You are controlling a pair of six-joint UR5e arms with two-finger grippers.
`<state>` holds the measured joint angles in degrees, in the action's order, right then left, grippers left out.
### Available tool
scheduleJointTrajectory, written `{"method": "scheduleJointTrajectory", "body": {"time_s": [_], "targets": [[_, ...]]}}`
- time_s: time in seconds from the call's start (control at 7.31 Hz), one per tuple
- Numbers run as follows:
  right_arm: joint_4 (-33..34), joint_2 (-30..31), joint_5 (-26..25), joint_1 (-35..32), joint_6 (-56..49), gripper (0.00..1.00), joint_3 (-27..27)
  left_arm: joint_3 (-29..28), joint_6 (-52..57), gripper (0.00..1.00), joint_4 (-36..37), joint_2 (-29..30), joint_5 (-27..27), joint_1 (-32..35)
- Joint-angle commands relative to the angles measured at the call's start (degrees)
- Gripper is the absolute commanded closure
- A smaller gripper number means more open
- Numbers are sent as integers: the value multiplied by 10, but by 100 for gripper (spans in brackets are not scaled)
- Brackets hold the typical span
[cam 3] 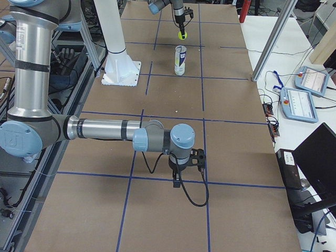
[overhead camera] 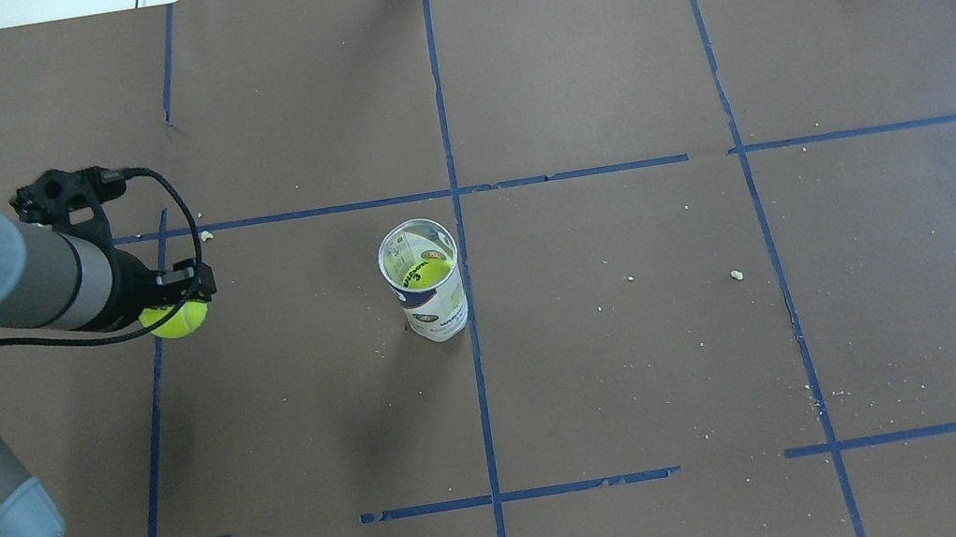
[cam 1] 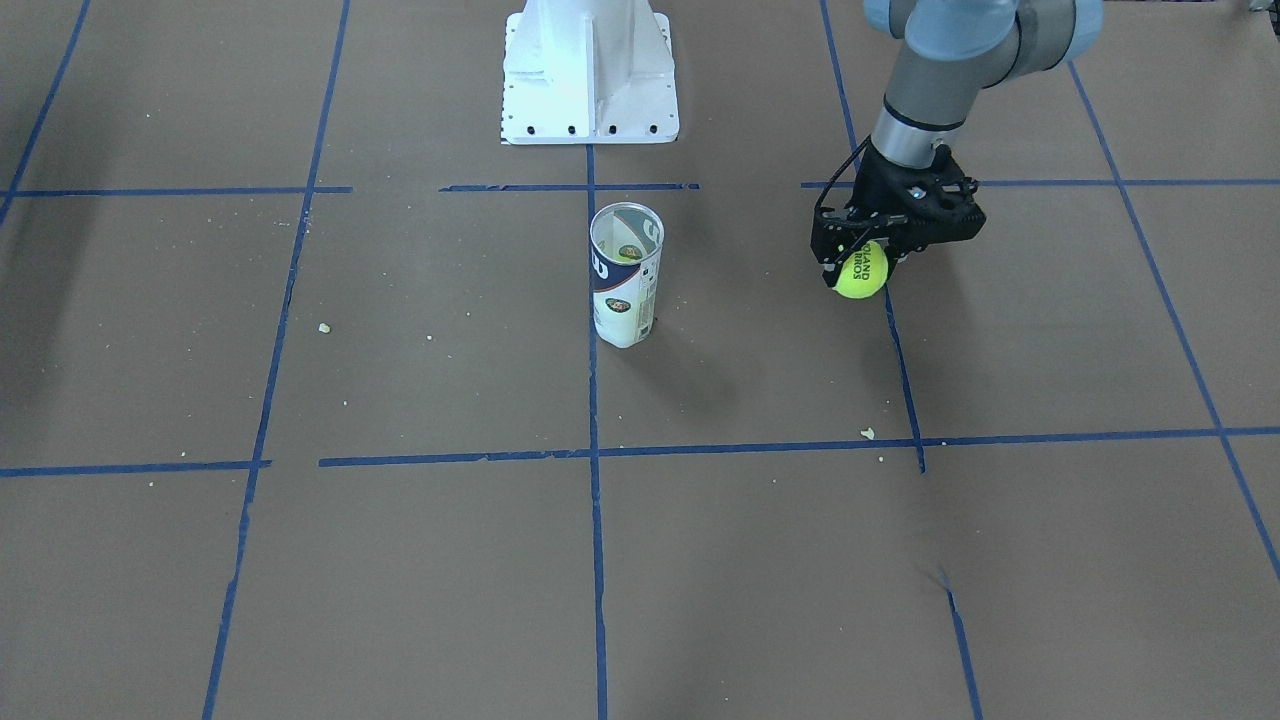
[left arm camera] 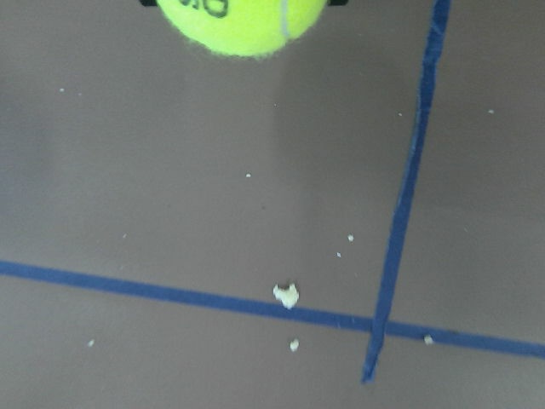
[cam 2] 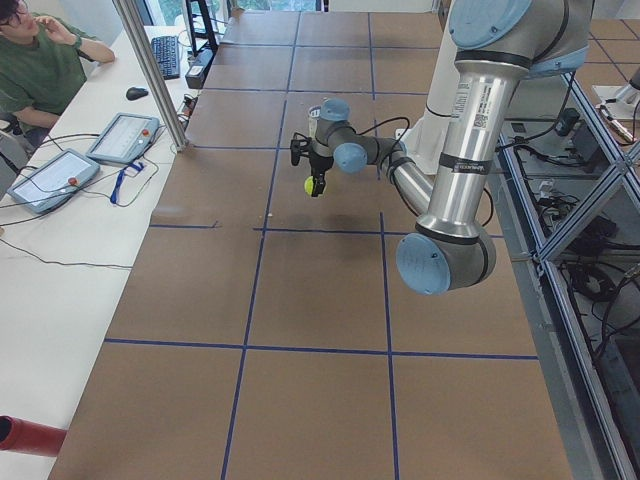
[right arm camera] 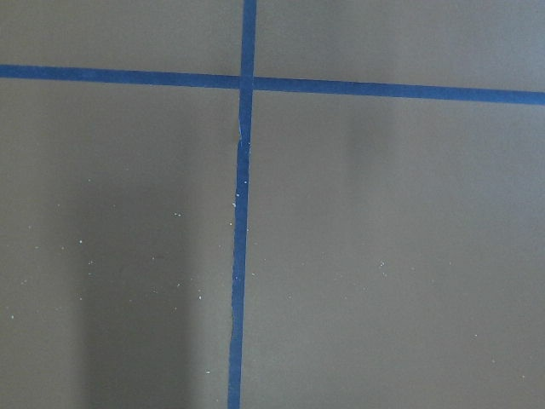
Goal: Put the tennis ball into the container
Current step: 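Lift the tennis ball with the left gripper off the table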
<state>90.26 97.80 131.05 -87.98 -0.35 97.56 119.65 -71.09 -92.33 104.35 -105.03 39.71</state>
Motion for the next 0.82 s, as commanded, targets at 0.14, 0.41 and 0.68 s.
{"method": "scheduleJointTrajectory", "body": {"time_s": [0.14, 0.41, 0.68], "targets": [[0, -1, 0, 0, 0, 0, 0, 83, 34, 91, 219, 106, -51, 50], [0, 0, 0, 0, 0, 0, 0, 55, 11, 90, 272, 192, -98, 45], [0, 0, 0, 0, 0, 0, 1, -11, -60, 90, 270, 262, -99, 4]]}}
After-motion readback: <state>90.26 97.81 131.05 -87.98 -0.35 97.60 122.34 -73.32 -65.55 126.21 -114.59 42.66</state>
